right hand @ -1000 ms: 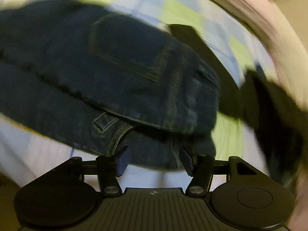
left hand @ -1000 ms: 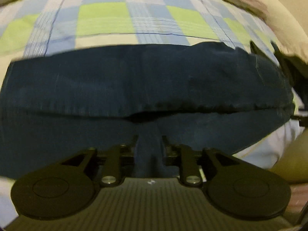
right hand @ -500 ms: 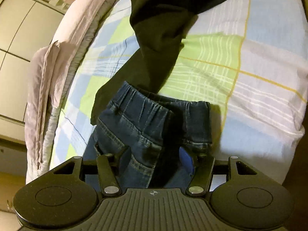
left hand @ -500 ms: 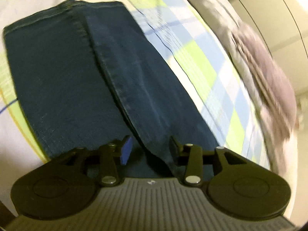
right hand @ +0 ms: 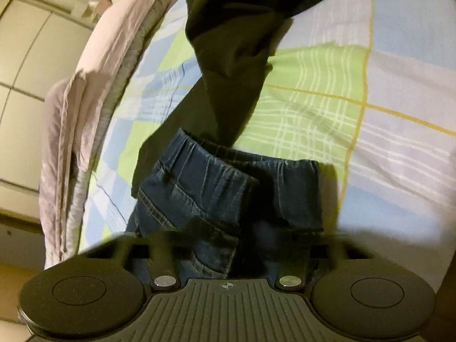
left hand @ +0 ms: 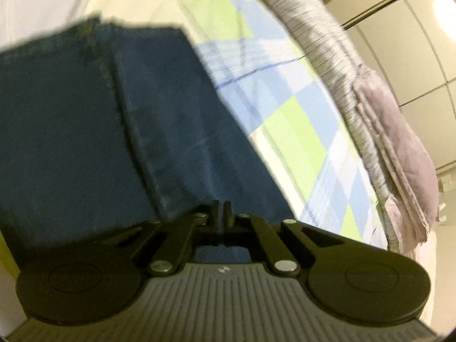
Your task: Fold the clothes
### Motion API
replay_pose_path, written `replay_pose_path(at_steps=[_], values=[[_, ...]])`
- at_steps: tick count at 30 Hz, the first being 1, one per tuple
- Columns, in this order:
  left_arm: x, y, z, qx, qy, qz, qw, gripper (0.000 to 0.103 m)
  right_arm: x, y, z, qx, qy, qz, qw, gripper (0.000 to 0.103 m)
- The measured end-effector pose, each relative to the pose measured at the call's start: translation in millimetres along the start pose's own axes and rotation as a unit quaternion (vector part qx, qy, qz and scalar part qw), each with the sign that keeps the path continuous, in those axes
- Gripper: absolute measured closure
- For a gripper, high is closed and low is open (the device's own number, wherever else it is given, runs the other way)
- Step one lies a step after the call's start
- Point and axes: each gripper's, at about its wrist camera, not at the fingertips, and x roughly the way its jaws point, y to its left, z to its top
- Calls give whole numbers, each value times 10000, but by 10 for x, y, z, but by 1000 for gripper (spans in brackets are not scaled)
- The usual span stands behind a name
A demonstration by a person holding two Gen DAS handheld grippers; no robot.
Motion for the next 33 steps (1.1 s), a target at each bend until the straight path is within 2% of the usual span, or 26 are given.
replay_pose_path(at_steps=[3,5,6,8,10,14,15,22,30,33], values=[[-247,-40,114,271,-366,-66,9989,103,-97,168,98,-347,-44,52,9994,84],[-453,-6,189,484,-481,86,9976,103,-220,265,169,-489,-91,228,9985,84],[-526,20,197,615,-464,149,9969,103,-263,293,187,-537,-62,286,9981,84],[-553,73,118,772,-176,135,9968,103,-315,326,207,-599,-7,353,9976,84],[-506,112,-18,675,89,110,9976,88,-262,284,173,-554,39,255,9981,84],[-310,87,-173,411,171,-27,9990,75,-162,197,109,-417,109,98,9990,83],[-252,87,-177,349,181,-5,9992,72,-151,175,107,-319,91,134,9994,77],[136,148,-54,132,197,407,9989,72,-41,108,154,-175,170,109,9996,72],[15,244,38,109,-140,764,9969,69,-7,27,182,-47,368,180,9991,72],[56,326,86,-35,-240,700,9973,69,7,5,160,-46,401,204,9990,72]])
